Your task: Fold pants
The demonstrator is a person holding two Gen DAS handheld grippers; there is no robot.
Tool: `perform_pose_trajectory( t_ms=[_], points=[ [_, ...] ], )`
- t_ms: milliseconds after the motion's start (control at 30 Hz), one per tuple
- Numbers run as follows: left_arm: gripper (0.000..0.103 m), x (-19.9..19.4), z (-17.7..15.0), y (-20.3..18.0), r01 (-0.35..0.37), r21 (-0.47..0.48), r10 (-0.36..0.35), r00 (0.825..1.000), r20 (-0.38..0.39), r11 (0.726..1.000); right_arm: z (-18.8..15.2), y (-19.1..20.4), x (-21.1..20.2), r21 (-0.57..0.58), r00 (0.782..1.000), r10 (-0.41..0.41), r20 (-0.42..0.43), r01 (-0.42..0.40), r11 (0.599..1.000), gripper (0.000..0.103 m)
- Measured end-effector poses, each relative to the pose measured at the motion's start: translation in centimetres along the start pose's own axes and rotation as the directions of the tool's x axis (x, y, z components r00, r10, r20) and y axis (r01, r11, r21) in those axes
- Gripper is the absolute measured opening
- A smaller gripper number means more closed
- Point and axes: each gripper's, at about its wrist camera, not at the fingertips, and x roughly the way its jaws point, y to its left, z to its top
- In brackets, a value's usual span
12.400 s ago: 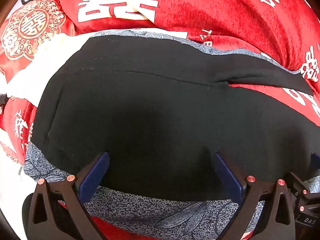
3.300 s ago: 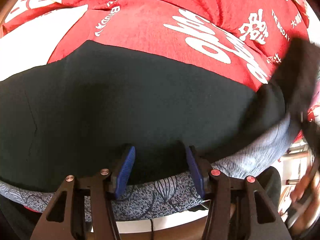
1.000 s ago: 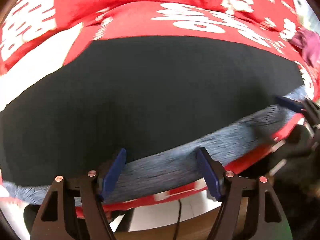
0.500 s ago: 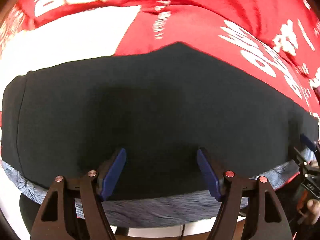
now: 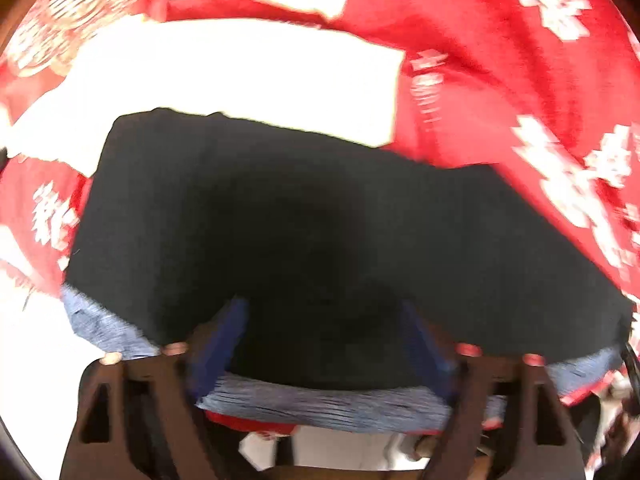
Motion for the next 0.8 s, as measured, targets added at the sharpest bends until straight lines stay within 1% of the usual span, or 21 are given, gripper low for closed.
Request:
perform_pose_trajectory(
  t_ms=[33,67,100,133,167,233,267,333,400,433,467,500,533,567,600,633,700,733,767,800],
  points=[
    [0.089,0.9,0.0,0.8,-0.050,-0.022,0.049,0.998,-0.032,0.999,-0.2,0.4,0.8,-0.014,0.999,-0.037,-0.038,0.037,0.999,0.090],
    [0.089,0.9,0.0,1.1,-0.031,-0.038,0.030,0.999,-0.032,0.999,-0.5,0.2,2.8,0.008,0.990,-0.068,-0.126,0.069,0.998,0.094],
    [0.088,0.2,0.0,1.3,-0.013,-0.049,0.012,1.000,-0.016,0.999,-0.4,0.0,2.8,0.054,0.993,-0.058,-0.106,0.064,0.997,0.096],
    [0.088,-0.5,0.1,1.1,0.010,-0.042,-0.010,1.000,0.000,0.999,-0.1,0.1,2.3,0.086,0.995,-0.057,-0.083,0.064,0.994,0.096],
    [0.088,-1.2,0.3,0.6,0.035,-0.022,-0.035,0.999,0.017,0.999,0.4,0.6,1.9,0.099,0.995,-0.052,-0.080,0.060,0.993,0.096],
    [0.089,-2.0,1.1,-1.3,0.062,0.019,-0.063,0.997,0.042,0.998,1.0,2.4,1.3,0.072,0.998,-0.050,-0.038,0.052,0.996,0.096],
    [0.089,-2.2,1.6,-2.7,0.080,0.043,-0.082,0.995,0.049,0.996,1.3,3.3,1.3,0.052,0.998,-0.056,-0.029,0.057,0.997,0.096],
    [0.089,-2.0,2.9,-6.1,0.108,0.089,-0.114,0.992,0.055,0.990,1.6,5.0,1.9,0.013,0.999,-0.030,-0.031,0.030,0.999,0.096],
    [0.089,-0.9,4.4,-10.8,0.141,0.168,-0.151,0.987,0.050,0.976,1.6,6.8,2.9,0.000,0.999,0.005,-0.048,-0.005,1.000,0.096],
    [0.089,-0.4,5.2,-11.9,0.139,0.192,-0.148,0.988,0.036,0.972,1.8,7.3,3.5,-0.002,0.998,0.018,-0.064,-0.018,1.000,0.096],
    [0.089,1.1,5.9,-13.5,0.109,0.214,-0.114,0.993,0.012,0.971,1.5,8.0,3.8,-0.004,0.997,0.026,-0.079,-0.026,1.000,0.097],
    [0.089,2.6,6.3,-14.4,0.042,0.220,-0.040,0.999,-0.012,0.975,1.2,8.6,3.7,-0.016,0.997,0.009,-0.079,-0.010,1.000,0.100],
    [0.089,4.2,6.8,-14.5,-0.013,0.208,0.023,0.999,-0.044,0.978,1.1,9.2,3.8,-0.033,0.998,-0.012,-0.070,0.010,0.999,0.101],
    [0.093,5.0,7.3,-13.9,0.003,0.167,0.010,0.997,-0.074,0.986,1.1,9.5,3.9,-0.033,0.998,-0.011,-0.069,0.009,0.999,0.101],
    [0.093,4.6,7.3,-12.8,0.030,0.131,-0.020,0.997,-0.077,0.991,1.0,9.5,4.0,-0.025,0.998,-0.005,-0.070,0.003,1.000,0.101],
    [0.093,4.3,7.5,-12.4,0.044,0.111,-0.036,0.997,-0.070,0.993,1.0,9.3,3.9,-0.017,0.997,0.004,-0.073,-0.006,1.000,0.101],
    [0.093,2.7,7.5,-10.3,0.006,0.084,-0.004,1.000,-0.021,0.996,0.7,9.1,3.6,-0.025,0.997,0.007,-0.073,-0.009,1.000,0.102],
    [0.093,2.1,7.5,-9.3,0.011,0.055,-0.011,1.000,-0.009,0.998,0.5,9.1,3.4,-0.035,0.998,0.006,-0.069,-0.008,0.999,0.102],
    [0.093,1.6,7.4,-8.1,0.059,0.020,-0.059,0.998,-0.009,0.998,0.4,9.3,3.5,-0.046,0.998,0.001,-0.064,-0.004,0.999,0.102],
    [0.093,1.5,7.4,-7.5,0.120,-0.008,-0.121,0.992,-0.020,0.993,0.4,9.4,3.6,-0.051,0.998,-0.003,-0.060,0.000,0.999,0.102]
  ],
)
